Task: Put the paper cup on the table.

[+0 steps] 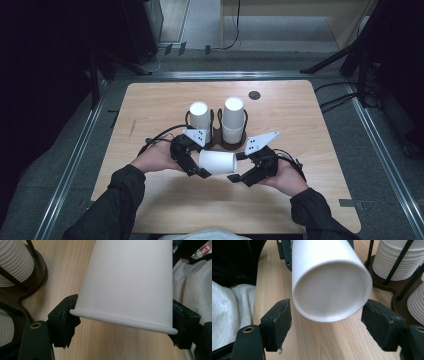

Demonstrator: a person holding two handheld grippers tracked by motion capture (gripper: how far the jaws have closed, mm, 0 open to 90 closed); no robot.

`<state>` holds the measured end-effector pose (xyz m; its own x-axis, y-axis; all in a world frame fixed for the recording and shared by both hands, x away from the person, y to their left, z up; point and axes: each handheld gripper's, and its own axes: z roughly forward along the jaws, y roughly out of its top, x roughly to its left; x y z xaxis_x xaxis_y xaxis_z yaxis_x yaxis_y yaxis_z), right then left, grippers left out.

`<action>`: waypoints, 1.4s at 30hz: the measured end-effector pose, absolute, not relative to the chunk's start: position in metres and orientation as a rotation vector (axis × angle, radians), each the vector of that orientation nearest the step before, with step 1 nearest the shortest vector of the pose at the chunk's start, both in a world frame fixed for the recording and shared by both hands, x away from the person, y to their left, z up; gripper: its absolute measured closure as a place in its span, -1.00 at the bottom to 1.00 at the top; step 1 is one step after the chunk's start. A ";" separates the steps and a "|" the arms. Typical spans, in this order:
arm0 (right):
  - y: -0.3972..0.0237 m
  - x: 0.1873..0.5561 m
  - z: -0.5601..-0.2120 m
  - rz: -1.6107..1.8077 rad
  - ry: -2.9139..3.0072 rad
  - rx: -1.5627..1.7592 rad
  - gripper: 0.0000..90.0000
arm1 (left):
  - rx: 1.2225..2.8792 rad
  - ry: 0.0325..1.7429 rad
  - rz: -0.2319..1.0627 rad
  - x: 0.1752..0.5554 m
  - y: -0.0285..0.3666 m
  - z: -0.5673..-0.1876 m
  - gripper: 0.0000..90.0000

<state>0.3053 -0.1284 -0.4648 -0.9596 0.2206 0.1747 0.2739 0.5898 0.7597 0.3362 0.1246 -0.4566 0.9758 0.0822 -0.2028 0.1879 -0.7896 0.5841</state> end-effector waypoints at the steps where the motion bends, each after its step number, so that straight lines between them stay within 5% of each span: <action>1: -0.129 0.305 -0.465 -1.327 -2.747 -0.428 -0.46 | 2.504 0.174 -0.215 0.336 0.122 -0.458 -0.52; 30: -0.110 0.300 -0.474 -1.224 -2.786 -0.340 -0.28 | 2.601 0.104 -0.255 0.328 0.098 -0.468 -0.53; 42: -0.119 0.304 -0.464 -1.333 -2.727 -0.365 -0.30 | 2.482 0.172 -0.224 0.329 0.109 -0.462 -0.81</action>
<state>0.3041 -0.1194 -0.4640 -0.9680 0.1757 0.1792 0.2494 0.5921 0.7663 0.3292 0.1094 -0.4617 0.9770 0.0694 -0.2018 0.1771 -0.7913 0.5852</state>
